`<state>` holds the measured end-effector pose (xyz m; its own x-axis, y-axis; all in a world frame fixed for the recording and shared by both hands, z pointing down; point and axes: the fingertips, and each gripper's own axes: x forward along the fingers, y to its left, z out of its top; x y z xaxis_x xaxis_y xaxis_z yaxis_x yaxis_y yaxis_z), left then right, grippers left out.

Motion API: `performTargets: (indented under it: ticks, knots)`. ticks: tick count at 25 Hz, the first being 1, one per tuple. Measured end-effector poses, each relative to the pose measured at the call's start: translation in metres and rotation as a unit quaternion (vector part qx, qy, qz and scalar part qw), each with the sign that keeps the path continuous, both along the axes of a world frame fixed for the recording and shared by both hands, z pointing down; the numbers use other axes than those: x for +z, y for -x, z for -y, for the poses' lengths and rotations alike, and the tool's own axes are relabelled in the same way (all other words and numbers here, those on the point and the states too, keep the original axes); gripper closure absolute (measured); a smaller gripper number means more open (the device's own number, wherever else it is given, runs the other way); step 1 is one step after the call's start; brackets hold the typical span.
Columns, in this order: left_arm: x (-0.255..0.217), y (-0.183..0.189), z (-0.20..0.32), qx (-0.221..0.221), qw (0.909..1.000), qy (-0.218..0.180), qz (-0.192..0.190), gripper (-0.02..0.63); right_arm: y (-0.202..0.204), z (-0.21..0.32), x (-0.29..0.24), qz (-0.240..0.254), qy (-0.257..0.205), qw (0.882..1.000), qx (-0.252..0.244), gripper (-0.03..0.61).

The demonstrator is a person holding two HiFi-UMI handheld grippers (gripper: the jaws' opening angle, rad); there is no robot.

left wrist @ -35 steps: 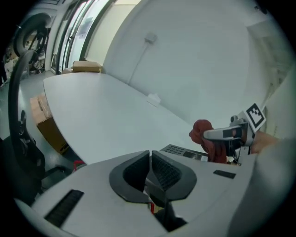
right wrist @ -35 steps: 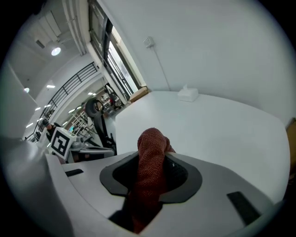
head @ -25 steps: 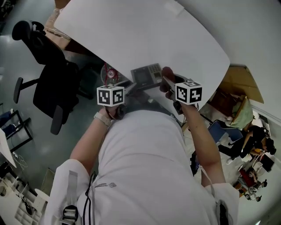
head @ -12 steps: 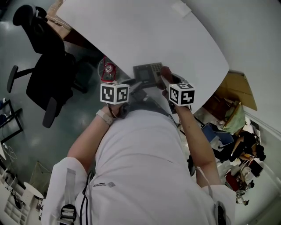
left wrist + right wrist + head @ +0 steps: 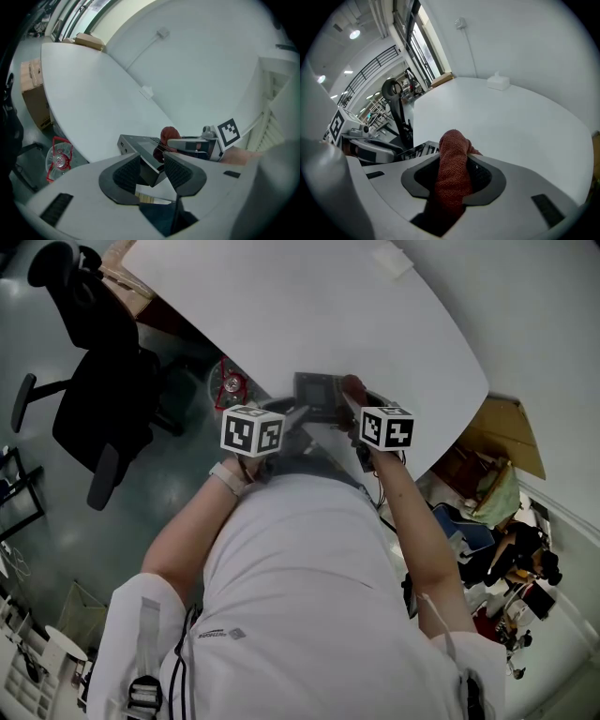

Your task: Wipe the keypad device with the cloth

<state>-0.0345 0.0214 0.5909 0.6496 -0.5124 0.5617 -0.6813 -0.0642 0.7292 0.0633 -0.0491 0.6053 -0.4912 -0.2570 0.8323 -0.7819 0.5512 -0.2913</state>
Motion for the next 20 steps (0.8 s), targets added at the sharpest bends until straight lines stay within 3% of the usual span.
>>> performTargets:
  ticks: [11, 20]
  knots:
    - [0.0, -0.001, 0.001, 0.011, 0.9999, -0.001, 0.0, 0.454, 0.005, 0.023, 0.022, 0.003, 0.021, 1.0, 0.003, 0.44]
    - [0.0, 0.002, 0.009, -0.006, 1.0, -0.001, 0.0, 0.449, 0.02, 0.042, 0.019, -0.009, 0.032, 0.998, -0.045, 0.44]
